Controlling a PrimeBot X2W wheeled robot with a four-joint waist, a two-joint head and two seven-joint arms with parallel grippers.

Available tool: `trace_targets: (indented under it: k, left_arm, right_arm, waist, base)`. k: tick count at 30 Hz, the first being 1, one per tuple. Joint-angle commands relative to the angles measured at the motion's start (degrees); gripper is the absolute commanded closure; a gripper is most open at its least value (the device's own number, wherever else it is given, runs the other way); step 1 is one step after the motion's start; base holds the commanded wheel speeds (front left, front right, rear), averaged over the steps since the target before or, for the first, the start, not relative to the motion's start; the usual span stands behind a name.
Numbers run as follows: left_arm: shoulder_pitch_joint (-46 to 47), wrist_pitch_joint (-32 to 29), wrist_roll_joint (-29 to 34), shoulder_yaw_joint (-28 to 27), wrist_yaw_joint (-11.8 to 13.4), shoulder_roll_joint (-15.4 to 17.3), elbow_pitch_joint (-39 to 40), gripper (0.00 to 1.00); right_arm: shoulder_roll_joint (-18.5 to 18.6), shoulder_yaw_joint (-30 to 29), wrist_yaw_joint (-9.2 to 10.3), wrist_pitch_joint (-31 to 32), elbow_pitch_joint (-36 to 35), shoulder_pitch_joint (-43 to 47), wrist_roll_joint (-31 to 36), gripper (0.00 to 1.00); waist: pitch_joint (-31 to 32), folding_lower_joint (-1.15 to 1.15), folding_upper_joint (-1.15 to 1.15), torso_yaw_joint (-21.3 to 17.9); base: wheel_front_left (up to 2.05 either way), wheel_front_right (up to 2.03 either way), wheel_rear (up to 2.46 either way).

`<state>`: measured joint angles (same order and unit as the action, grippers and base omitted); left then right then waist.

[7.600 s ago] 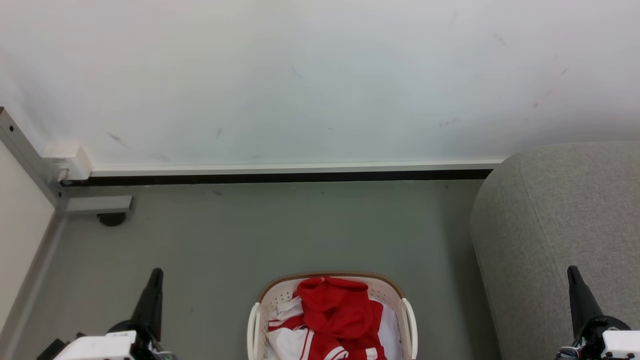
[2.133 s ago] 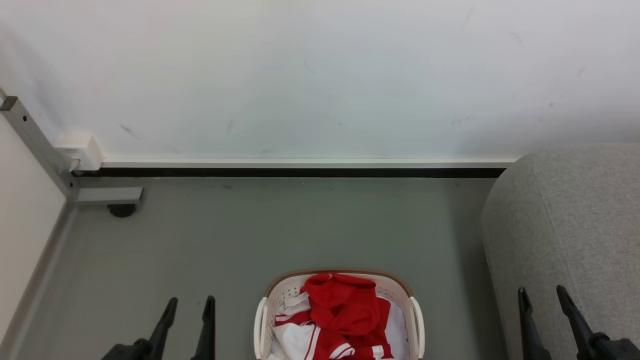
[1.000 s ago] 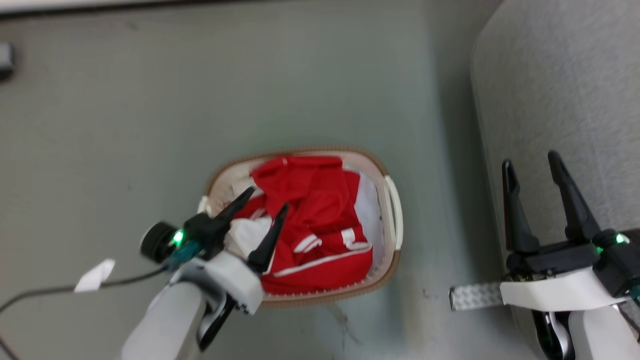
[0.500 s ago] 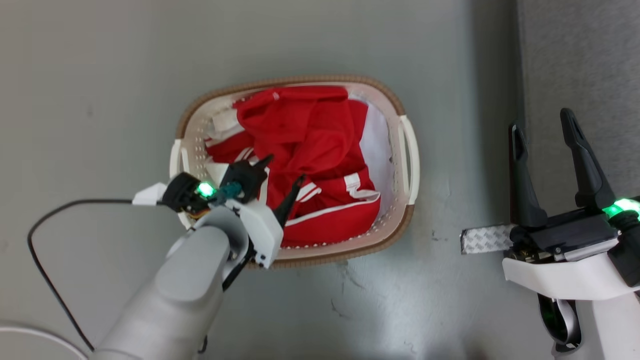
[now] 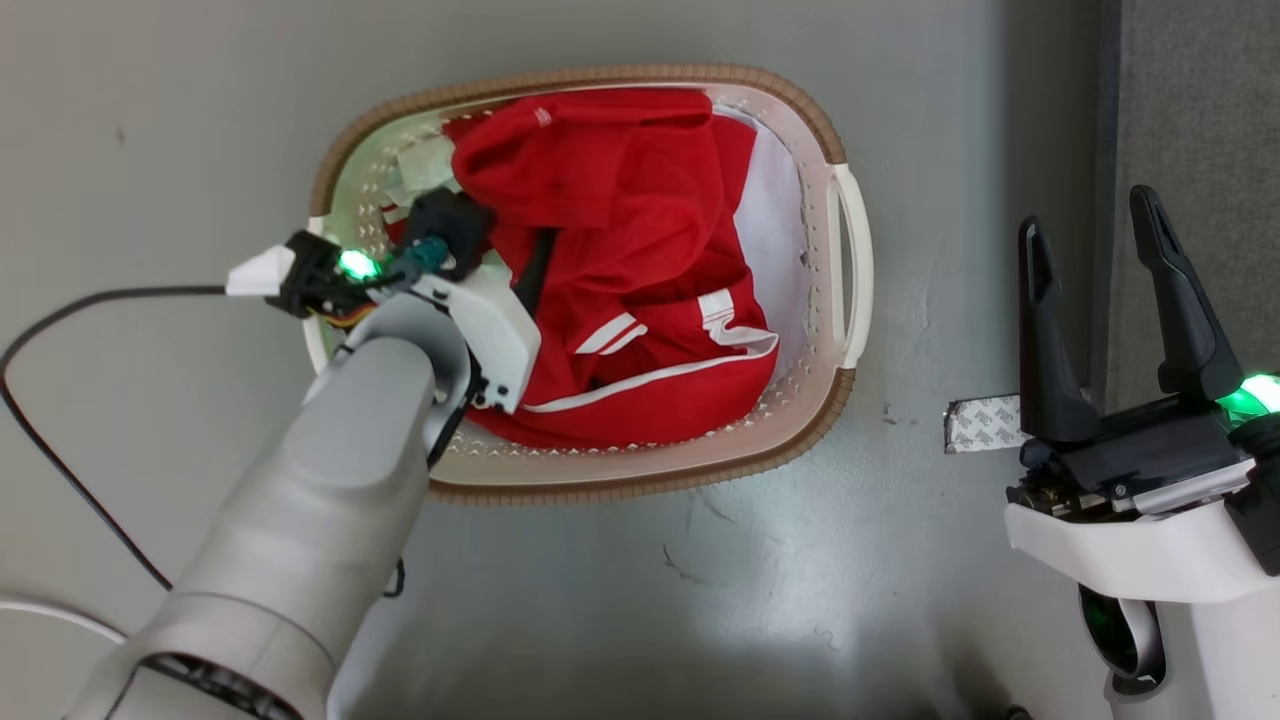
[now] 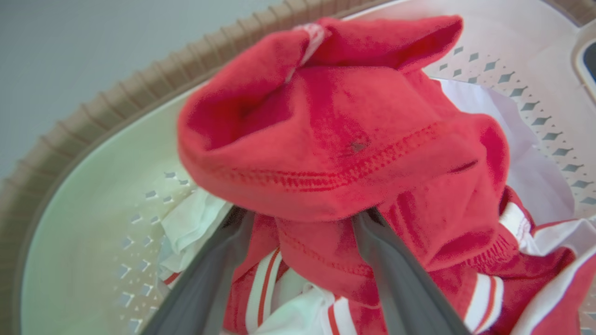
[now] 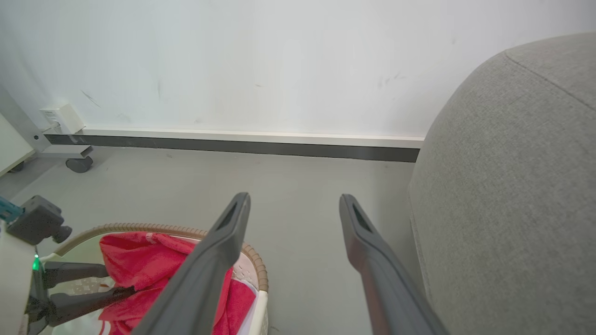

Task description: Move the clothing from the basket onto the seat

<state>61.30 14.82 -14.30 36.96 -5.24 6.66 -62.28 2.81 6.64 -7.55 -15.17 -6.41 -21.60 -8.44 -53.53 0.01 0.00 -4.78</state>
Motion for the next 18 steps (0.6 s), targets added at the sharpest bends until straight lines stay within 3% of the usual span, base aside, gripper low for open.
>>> trace_targets:
  k: [1,3,4,5,6,7,18]
  left_arm:
    - [0.93,0.27,0.04,-0.22,0.38,0.17,-0.58,0.0]
    - [1.79,0.24,-0.04,-0.26,0.54,-0.06,-1.12,0.0]
    - [2.24,0.27,0.05,-0.18,0.51,-0.2,-1.28,0.06]
    - [2.79,0.29,0.1,-0.18,0.47,-0.34,-0.81,0.52]
    - [3.04,0.3,0.19,-0.29,0.52,-0.33,-0.02,0.83]
    - [3.03,0.31,0.38,-0.36,0.52,-0.28,0.98,1.0]
    - [-2.76,0.34,0.69,-2.83,-0.02,0.8,11.35,1.0]
  right_arm:
    - [0.15,0.16,0.12,0.02,-0.39,-0.51,0.44,0.0]
    - [0.15,0.28,0.12,0.02,-0.47,-0.48,0.29,0.0]
    - [0.15,0.35,0.12,0.02,-0.45,-0.52,0.17,0.0]
    - [0.15,0.4,0.12,0.02,-0.42,-0.55,0.04,0.0]
    - [0.15,0.41,0.12,0.02,-0.49,-0.38,-0.03,0.0]
    - [0.15,0.39,0.12,0.02,-0.54,-0.22,-0.1,0.0]
    - [0.14,-0.07,0.12,0.02,0.67,-0.29,-0.5,0.0]
  waist:
    - [-0.64,-0.01,0.0,-0.17]
    - [-0.93,-0.01,0.0,-0.34]
    - [-1.03,-0.01,0.0,-0.44]
    - [-1.11,-0.01,0.0,-0.53]
    - [-1.17,-0.01,0.0,-0.6]
    - [-1.18,-0.01,0.0,-0.66]
    - [1.68,-0.01,0.0,-0.45]
  base:
    - [0.0,0.0,0.0]
    - [0.0,0.0,0.0]
    - [0.0,0.0,0.0]
    - [0.0,0.0,0.0]
    - [0.0,0.0,0.0]
    - [0.0,0.0,0.0]
    - [0.0,0.0,0.0]
